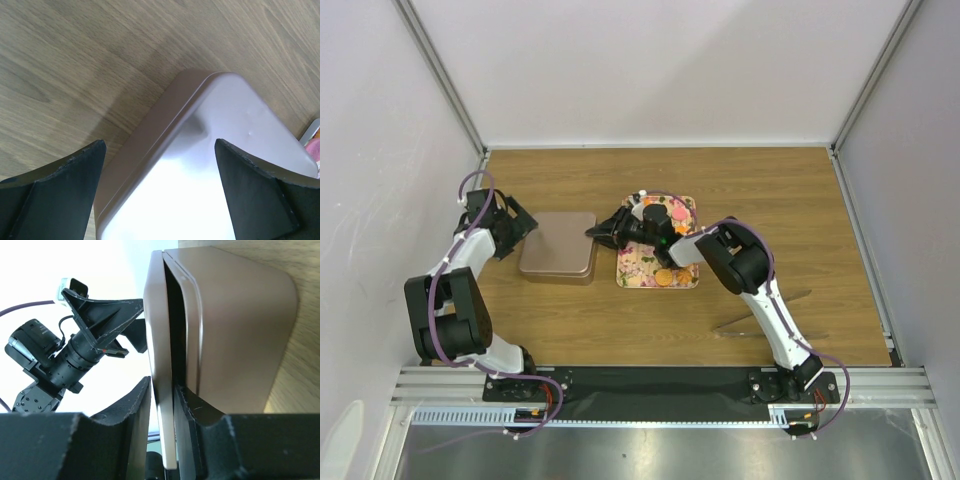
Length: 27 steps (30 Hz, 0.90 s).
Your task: Pack the cookies
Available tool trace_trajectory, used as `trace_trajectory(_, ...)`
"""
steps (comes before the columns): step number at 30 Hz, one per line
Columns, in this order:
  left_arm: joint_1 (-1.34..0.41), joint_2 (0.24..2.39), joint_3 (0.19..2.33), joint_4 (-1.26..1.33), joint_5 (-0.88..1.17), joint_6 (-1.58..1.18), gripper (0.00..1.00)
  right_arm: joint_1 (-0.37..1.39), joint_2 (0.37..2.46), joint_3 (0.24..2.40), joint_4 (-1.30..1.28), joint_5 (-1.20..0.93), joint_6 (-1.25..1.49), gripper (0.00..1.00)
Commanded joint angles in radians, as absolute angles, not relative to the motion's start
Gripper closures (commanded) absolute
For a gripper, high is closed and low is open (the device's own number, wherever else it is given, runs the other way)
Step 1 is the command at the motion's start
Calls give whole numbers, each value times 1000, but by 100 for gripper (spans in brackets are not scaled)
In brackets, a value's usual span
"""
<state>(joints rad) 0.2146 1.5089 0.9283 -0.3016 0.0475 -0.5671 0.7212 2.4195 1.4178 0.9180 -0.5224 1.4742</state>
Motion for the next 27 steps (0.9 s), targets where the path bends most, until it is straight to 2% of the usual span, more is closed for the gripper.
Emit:
trace_trajectory(1, 199, 1516, 956, -298, 37, -541, 4, 701, 2339, 1384, 988, -517, 1473, 70)
trace_trajectory(11, 180, 1520, 957, -302, 25, -535, 4, 678, 2319, 1313, 1005, -525, 1457, 64)
trace_trajectory(17, 167, 1522, 960, -304, 23, -534, 4, 675, 2310, 1307, 986, -526, 1427, 56)
trace_trajectory(27, 156, 1531, 965, -310, 15, -532, 4, 689, 2260, 1367, 746, -500, 1218, 41)
